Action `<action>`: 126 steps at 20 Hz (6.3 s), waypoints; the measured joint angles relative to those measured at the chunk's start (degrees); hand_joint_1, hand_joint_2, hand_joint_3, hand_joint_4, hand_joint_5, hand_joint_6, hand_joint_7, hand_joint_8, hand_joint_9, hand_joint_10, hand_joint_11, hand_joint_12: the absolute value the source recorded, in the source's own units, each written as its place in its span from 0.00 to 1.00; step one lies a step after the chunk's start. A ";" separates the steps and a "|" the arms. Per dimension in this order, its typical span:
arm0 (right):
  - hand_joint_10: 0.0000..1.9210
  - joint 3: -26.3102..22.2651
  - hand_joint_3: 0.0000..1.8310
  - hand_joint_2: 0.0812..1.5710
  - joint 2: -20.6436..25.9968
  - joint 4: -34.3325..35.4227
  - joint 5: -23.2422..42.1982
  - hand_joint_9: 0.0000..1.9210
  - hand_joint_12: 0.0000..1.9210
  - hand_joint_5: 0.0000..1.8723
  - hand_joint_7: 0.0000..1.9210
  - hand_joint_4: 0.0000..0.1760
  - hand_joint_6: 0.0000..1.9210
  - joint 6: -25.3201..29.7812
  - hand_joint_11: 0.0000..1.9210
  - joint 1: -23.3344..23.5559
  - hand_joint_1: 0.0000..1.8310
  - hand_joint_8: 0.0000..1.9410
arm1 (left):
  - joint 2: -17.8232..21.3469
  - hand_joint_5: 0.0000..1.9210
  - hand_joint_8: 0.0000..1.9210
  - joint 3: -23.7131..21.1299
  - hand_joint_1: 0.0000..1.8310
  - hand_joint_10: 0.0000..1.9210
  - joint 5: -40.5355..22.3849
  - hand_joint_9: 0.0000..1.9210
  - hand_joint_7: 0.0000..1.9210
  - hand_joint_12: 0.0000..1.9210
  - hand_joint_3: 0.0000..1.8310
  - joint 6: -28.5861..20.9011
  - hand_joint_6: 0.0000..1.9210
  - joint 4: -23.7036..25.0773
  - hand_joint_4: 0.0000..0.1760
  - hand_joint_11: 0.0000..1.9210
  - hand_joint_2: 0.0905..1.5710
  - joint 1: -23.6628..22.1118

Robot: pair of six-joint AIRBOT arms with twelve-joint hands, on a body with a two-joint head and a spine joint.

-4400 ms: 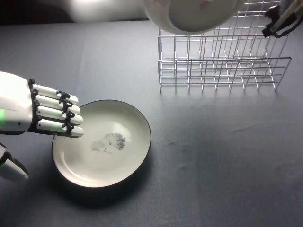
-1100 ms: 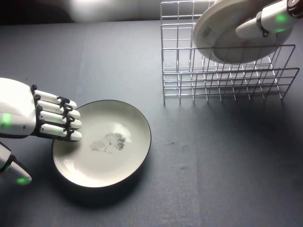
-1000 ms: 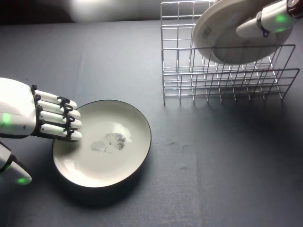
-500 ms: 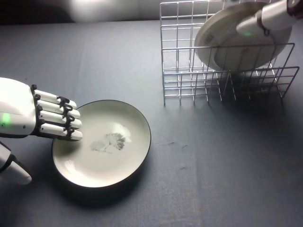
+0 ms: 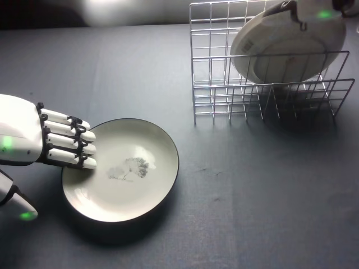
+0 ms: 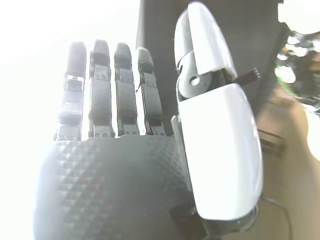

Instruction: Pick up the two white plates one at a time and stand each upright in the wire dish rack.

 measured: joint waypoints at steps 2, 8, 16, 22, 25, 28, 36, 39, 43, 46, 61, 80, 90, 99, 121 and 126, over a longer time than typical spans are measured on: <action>0.00 -1.66 0.00 0.67 0.31 -3.34 1.49 0.12 0.41 0.15 0.11 0.00 0.00 -0.46 0.00 0.00 0.61 0.00 | -0.02 0.06 0.00 0.00 0.00 0.00 0.02 0.04 0.05 0.02 0.00 -0.02 0.00 -0.04 0.00 0.03 0.72 0.31; 0.00 -5.03 0.00 0.64 0.68 -13.42 6.51 0.09 0.24 0.17 0.12 0.00 0.01 -2.08 0.00 0.00 0.61 0.00 | -0.20 0.05 0.01 0.13 0.00 0.01 -0.33 0.03 0.04 0.02 0.00 -0.04 0.01 -3.26 0.00 0.02 0.72 3.48; 0.00 -10.16 0.00 0.68 2.73 -18.08 10.05 0.09 0.29 0.15 0.10 0.00 0.00 -2.19 0.00 -4.66 0.63 0.00 | -0.98 0.05 0.00 1.53 0.00 0.00 -1.97 0.01 0.03 0.01 0.00 -1.73 0.00 -10.84 0.00 0.01 0.74 10.08; 0.00 -12.33 0.00 0.68 2.71 -19.41 8.94 0.07 0.32 0.13 0.08 0.00 0.00 -2.21 0.00 -7.26 0.61 0.00 | -1.46 0.03 0.00 2.27 0.00 0.00 -2.89 0.00 0.01 0.00 0.00 -2.84 0.00 -13.81 0.00 0.00 0.73 12.41; 0.00 -12.44 0.00 0.63 1.55 -20.26 7.30 0.08 0.36 0.13 0.09 0.00 0.00 -2.34 0.00 -8.66 0.73 0.00 | -1.88 0.02 0.00 2.86 0.00 0.00 -3.74 0.00 0.00 0.00 0.00 -3.72 0.00 -15.82 0.00 0.01 0.71 14.38; 0.00 -12.39 0.00 0.62 -0.42 -19.98 5.29 0.10 0.44 0.13 0.10 0.00 0.00 -2.40 0.00 -9.35 0.77 0.00 | -2.05 0.00 0.00 2.97 0.00 0.00 -3.87 0.00 0.00 0.00 0.00 -3.76 0.00 -16.46 0.00 0.00 0.70 14.95; 0.00 -7.89 0.00 0.69 -9.42 -20.00 0.35 0.14 0.50 0.15 0.13 0.00 0.00 -3.13 0.00 -11.23 0.85 0.00 | -2.32 0.02 0.00 3.45 0.00 0.00 -4.48 0.00 0.01 0.00 0.00 -4.13 0.01 -17.44 0.00 0.00 0.69 15.85; 0.00 -6.01 0.00 0.70 -12.52 -19.78 -0.68 0.14 0.48 0.15 0.12 0.00 0.00 -3.23 0.00 -11.85 0.87 0.00 | -2.36 0.02 0.00 3.56 0.00 0.00 -4.66 0.00 0.01 0.00 0.00 -4.13 0.01 -17.44 0.00 0.00 0.69 15.89; 0.00 -3.26 0.00 0.68 -16.92 -19.69 -1.11 0.12 0.51 0.18 0.12 0.00 0.00 -3.30 0.00 -12.13 0.87 0.00 | -2.43 0.01 0.00 3.67 0.00 0.00 -4.74 0.00 0.00 0.00 0.00 -4.13 0.00 -17.44 0.00 0.00 0.69 15.89; 0.00 -0.96 0.00 0.70 -19.91 -19.82 -1.57 0.09 0.44 0.15 0.10 0.00 0.00 -3.34 0.00 -12.28 0.86 0.00 | -2.49 0.01 0.00 3.82 0.00 0.00 -4.79 0.00 0.00 0.00 0.00 -4.13 0.00 -17.40 0.00 0.00 0.69 15.87; 0.01 11.63 0.00 0.69 -31.30 -19.39 0.46 0.18 0.57 0.21 0.16 0.00 0.00 -3.43 0.03 -15.02 0.86 0.00 | -2.78 0.01 0.00 4.28 0.00 0.00 -5.07 0.00 0.00 0.00 0.00 -4.33 0.00 -16.96 0.00 0.00 0.69 15.52; 0.53 14.23 0.00 0.69 -33.59 -18.51 3.87 0.48 0.75 0.49 0.48 0.00 0.55 -3.65 0.46 -14.56 0.81 0.47 | -2.95 0.01 0.00 5.05 0.00 0.00 -5.46 0.00 0.00 0.00 0.00 -4.87 0.00 -16.11 0.00 0.00 0.69 15.21; 0.52 13.25 0.00 0.69 -31.23 -18.82 5.79 0.48 0.75 0.49 0.45 0.00 0.55 -3.58 0.47 -14.47 0.81 0.53 | -2.34 0.03 0.01 4.26 0.00 0.00 -3.78 0.00 0.01 0.00 0.00 -5.55 0.01 -6.73 0.00 0.00 0.69 4.52; 0.52 8.61 0.00 0.69 -26.47 -15.58 5.68 0.50 0.76 0.49 0.45 0.00 0.53 -3.54 0.46 -13.00 0.81 0.51 | 0.35 0.02 0.00 3.50 0.00 0.00 -3.54 0.00 0.01 0.00 0.00 -5.88 0.00 -2.86 0.00 0.00 0.69 -9.51; 0.54 -6.45 0.00 0.70 -12.96 4.44 5.84 0.47 0.77 0.49 0.42 0.00 0.57 -3.21 0.44 -5.53 0.81 0.53 | 0.87 0.02 0.00 3.91 0.00 0.00 -1.66 0.00 0.00 0.00 0.00 -6.01 0.00 -0.46 0.00 0.00 0.68 -10.32; 0.55 -10.34 0.00 0.70 -9.27 17.62 2.73 0.46 0.78 0.48 0.42 0.00 0.58 -2.56 0.44 -4.33 0.81 0.55 | 0.87 0.02 0.00 3.91 0.00 0.00 -1.70 0.00 0.01 0.00 0.00 -5.99 0.00 -0.24 0.00 0.00 0.70 -10.01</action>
